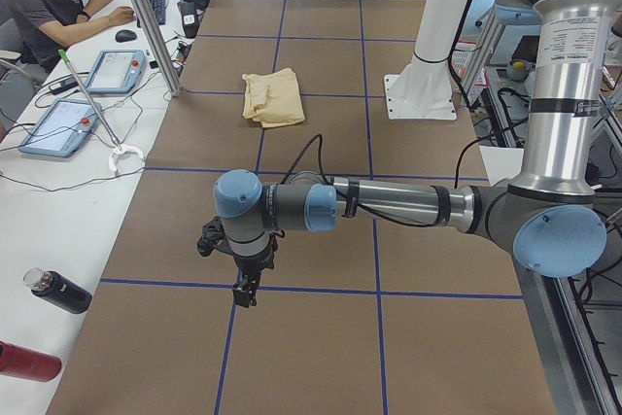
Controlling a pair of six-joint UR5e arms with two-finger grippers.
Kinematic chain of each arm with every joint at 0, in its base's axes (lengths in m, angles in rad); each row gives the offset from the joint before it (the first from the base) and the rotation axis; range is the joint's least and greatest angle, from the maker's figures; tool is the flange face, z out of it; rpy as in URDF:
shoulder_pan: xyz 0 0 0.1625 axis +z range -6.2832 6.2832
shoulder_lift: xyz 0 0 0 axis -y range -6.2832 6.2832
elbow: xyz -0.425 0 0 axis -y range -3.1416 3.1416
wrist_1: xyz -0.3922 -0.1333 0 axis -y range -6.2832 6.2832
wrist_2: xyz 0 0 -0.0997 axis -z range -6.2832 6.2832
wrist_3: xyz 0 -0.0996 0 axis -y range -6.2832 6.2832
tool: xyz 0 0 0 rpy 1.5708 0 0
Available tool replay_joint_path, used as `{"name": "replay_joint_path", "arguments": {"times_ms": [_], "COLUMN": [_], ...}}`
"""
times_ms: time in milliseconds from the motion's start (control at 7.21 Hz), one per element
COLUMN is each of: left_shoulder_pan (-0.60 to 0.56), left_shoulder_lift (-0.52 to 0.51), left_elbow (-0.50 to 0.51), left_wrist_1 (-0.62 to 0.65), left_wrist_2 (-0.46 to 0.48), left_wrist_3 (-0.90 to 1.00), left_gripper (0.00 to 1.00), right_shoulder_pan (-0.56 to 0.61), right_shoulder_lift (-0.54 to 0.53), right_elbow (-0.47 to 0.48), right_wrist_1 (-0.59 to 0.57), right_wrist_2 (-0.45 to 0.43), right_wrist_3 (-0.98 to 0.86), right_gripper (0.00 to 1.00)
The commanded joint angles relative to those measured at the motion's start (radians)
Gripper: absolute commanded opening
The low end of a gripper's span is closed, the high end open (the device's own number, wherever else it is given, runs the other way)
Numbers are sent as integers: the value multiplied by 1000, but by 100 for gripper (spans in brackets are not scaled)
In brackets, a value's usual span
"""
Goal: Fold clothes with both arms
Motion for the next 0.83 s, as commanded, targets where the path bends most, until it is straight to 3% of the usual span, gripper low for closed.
{"name": "replay_joint_path", "arguments": {"times_ms": [0, 278, 694], "left_shoulder_pan": [1, 13, 16], "left_shoulder_lift": [34, 35, 58], "left_elbow": [11, -8, -8], "left_wrist_1": [-28, -58, -91], "left_wrist_2": [-107, -101, -97], "left_wrist_3": [-9, -81, -83], "left_gripper": [100, 100, 100], "right_shoulder_pan": [0, -6, -6], "right_shoulder_lift": [-9, 2, 24], "right_elbow": [-2, -62, -47], "right_wrist_1": [7, 10, 7], "right_wrist_2": [-32, -54, -97], "right_wrist_3": [2, 2, 5], "right_gripper": [100, 100, 100]}}
